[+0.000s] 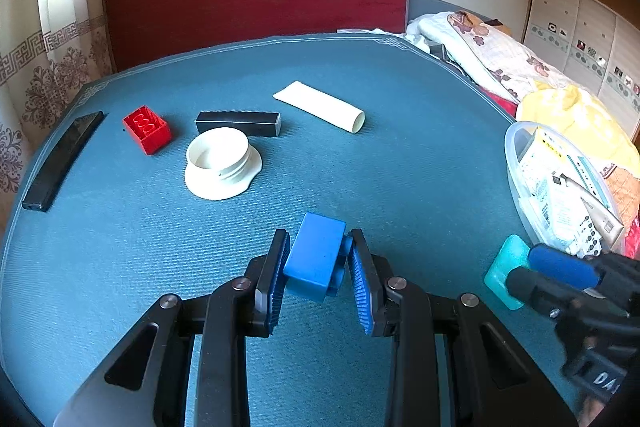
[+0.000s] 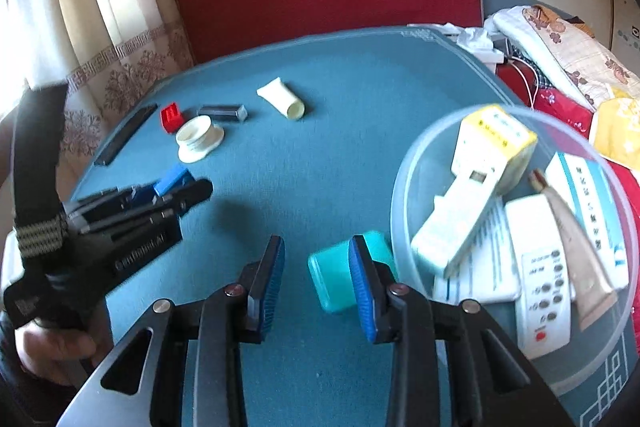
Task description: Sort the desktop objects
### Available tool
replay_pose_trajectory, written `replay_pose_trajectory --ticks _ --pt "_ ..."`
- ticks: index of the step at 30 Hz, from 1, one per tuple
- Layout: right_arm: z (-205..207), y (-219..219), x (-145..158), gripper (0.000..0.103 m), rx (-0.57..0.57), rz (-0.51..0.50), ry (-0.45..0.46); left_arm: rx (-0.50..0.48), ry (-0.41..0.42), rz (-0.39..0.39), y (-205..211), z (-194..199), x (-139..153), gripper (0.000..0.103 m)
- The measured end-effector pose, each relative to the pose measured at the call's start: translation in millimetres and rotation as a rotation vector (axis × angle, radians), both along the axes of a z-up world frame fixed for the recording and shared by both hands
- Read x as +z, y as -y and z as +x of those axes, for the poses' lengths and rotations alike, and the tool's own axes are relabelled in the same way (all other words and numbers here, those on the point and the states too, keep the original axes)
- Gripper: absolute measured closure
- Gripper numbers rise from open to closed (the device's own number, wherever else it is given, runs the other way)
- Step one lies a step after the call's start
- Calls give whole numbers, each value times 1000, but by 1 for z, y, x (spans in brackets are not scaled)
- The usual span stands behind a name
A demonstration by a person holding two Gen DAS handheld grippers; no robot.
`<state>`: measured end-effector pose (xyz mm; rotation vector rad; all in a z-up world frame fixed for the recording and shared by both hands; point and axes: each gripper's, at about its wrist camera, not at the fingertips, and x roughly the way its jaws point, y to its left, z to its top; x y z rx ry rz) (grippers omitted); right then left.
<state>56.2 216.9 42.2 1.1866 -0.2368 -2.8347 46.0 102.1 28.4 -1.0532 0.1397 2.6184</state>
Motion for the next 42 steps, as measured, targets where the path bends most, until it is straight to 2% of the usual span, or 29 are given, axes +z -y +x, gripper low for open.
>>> replay_pose_trajectory --ticks 2,7,13,17,21,24,34,38,40,42 --pt "0 1 -3 66 -11 19 3 -2 1 1 0 1 0 70" --pt "14 1 -6 52 -21 49 -6 -1 9 8 1 0 -1 70" --pt "29 -1 -19 44 -45 106 60 -1 16 17 3 -1 -1 70" --pt "25 -7 -16 43 -66 54 52 -7 15 14 1 1 -1 70" --pt "12 -4 -13 32 -85 12 42 -5 14 15 2 1 0 70" --pt "6 3 -12 32 -80 -1 38 0 16 17 3 1 -1 70" --pt "-15 16 -15 33 -112 54 72 2 23 22 5 0 -1 70" --pt "-20 22 -18 41 -100 81 80 4 26 22 6 0 -2 70" --pt "-22 22 -18 53 -97 88 80 4 26 22 6 0 -2 70" --pt "-22 21 -17 59 -94 94 78 4 25 21 6 0 -1 70"
